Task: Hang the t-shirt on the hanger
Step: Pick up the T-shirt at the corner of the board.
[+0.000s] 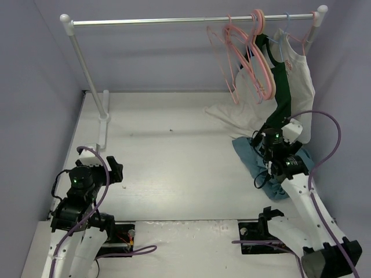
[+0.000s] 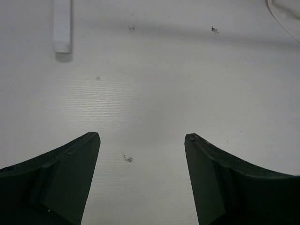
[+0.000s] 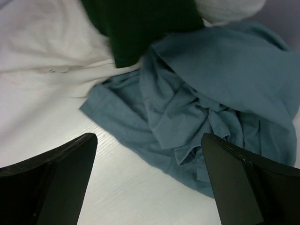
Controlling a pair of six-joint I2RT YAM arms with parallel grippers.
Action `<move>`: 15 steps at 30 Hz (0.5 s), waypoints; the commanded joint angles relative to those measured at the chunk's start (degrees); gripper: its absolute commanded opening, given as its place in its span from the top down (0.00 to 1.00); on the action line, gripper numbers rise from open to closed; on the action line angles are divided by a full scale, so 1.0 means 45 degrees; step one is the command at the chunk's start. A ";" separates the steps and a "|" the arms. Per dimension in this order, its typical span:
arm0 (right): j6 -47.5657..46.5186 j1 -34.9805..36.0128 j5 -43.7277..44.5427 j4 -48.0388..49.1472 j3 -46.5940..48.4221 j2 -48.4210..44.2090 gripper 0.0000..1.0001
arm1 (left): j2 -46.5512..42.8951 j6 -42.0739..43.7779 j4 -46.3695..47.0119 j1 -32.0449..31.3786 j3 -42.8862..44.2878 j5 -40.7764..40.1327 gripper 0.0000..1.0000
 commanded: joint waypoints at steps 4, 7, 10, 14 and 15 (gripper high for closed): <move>0.2761 -0.2820 -0.1213 0.2522 -0.1963 0.1704 0.00 | -0.0109 0.0093 0.0971 -0.0150 0.0270 -0.0094 0.27; 0.3232 -0.2959 -0.1291 0.2874 -0.2551 0.2485 0.00 | -0.0129 0.0112 0.1010 -0.0189 0.0251 -0.0035 0.27; 0.3681 -0.3095 -0.1603 0.3032 -0.2845 0.3577 0.00 | -0.0207 0.0112 0.1010 -0.0228 0.0251 -0.0016 0.27; 0.4483 -0.3213 -0.1780 0.3168 -0.3079 0.4909 0.02 | -0.0226 0.0132 0.0991 -0.0228 0.0290 -0.0035 0.27; 0.4522 -0.3657 -0.1973 0.3401 -0.3157 0.5239 0.06 | -0.0226 0.0132 0.0971 -0.0228 0.0271 -0.0035 0.27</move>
